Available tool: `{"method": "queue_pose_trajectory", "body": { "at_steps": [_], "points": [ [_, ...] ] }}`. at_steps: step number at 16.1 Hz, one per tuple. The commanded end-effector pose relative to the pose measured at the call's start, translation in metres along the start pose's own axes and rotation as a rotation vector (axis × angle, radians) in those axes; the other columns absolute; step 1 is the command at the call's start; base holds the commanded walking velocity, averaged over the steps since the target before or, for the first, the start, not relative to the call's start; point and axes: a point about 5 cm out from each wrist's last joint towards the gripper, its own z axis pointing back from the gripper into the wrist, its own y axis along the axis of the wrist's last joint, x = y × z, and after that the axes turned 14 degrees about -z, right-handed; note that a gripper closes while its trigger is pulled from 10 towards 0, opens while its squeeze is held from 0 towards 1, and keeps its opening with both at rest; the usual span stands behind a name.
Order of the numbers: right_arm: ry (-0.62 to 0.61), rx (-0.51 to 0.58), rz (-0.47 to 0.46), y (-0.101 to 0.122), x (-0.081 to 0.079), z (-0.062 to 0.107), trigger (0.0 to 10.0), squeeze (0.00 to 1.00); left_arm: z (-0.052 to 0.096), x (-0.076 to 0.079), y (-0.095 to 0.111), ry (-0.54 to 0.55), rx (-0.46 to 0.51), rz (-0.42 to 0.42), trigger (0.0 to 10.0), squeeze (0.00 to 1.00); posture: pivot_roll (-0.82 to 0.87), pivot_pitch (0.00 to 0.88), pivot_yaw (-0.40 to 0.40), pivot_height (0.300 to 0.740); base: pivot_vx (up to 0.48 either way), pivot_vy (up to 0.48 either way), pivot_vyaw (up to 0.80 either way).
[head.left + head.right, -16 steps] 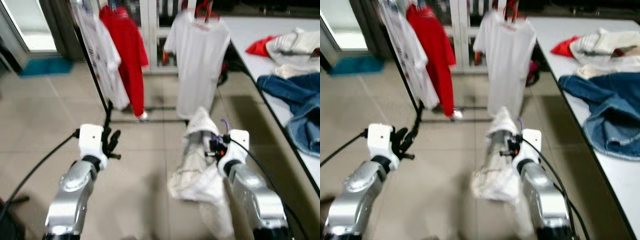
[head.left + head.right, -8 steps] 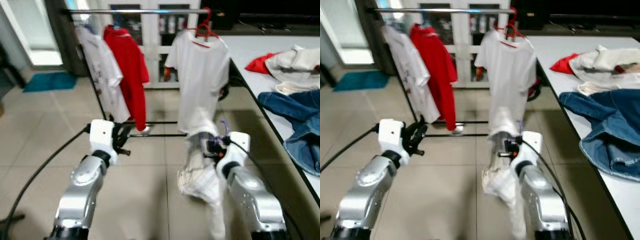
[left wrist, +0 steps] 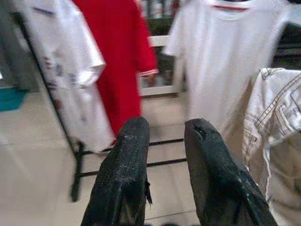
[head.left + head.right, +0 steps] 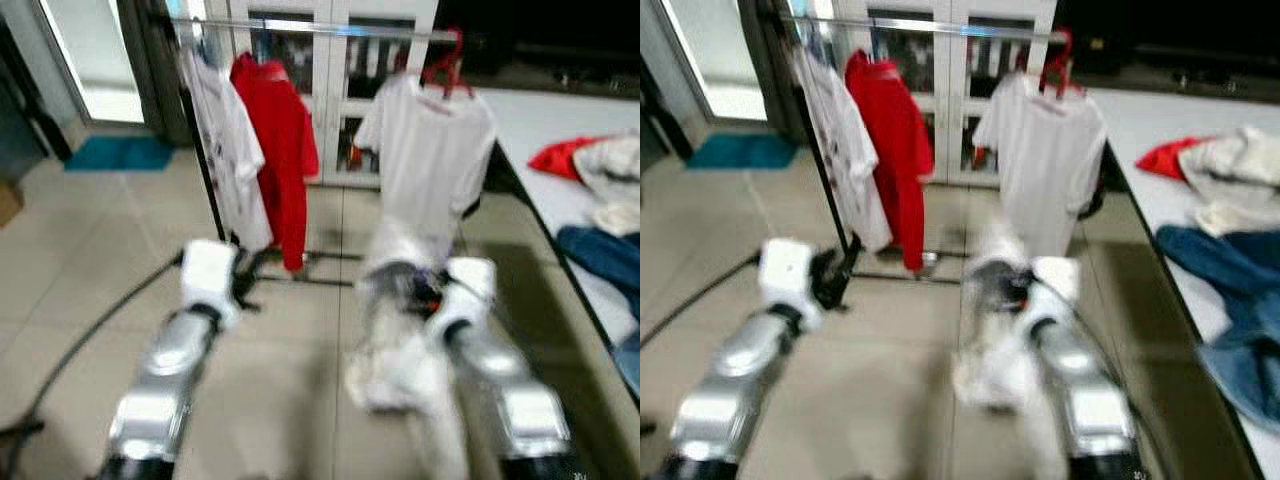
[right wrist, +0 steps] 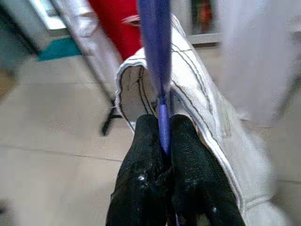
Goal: Hang hanger
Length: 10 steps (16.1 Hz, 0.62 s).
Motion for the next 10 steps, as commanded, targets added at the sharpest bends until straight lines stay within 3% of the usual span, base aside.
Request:
{"method": "queue_pose_trajectory", "body": {
  "at_steps": [1,10],
  "points": [
    [-0.011,0.073,0.012,0.0164,0.0072,0.0026,10.0,0.00,-0.0047,0.0079,0.0097,-0.020,0.037,0.005,10.0,0.00,0.02,0.036,-0.008,0.740,0.356,0.000,0.00],
    [-0.004,0.087,0.033,0.0230,0.0034,-0.0017,10.0,0.00,-0.0065,0.0104,0.0149,-0.056,0.063,-0.016,10.0,0.00,0.02,0.030,0.002,0.740,0.358,0.000,0.00]
  ]
}}
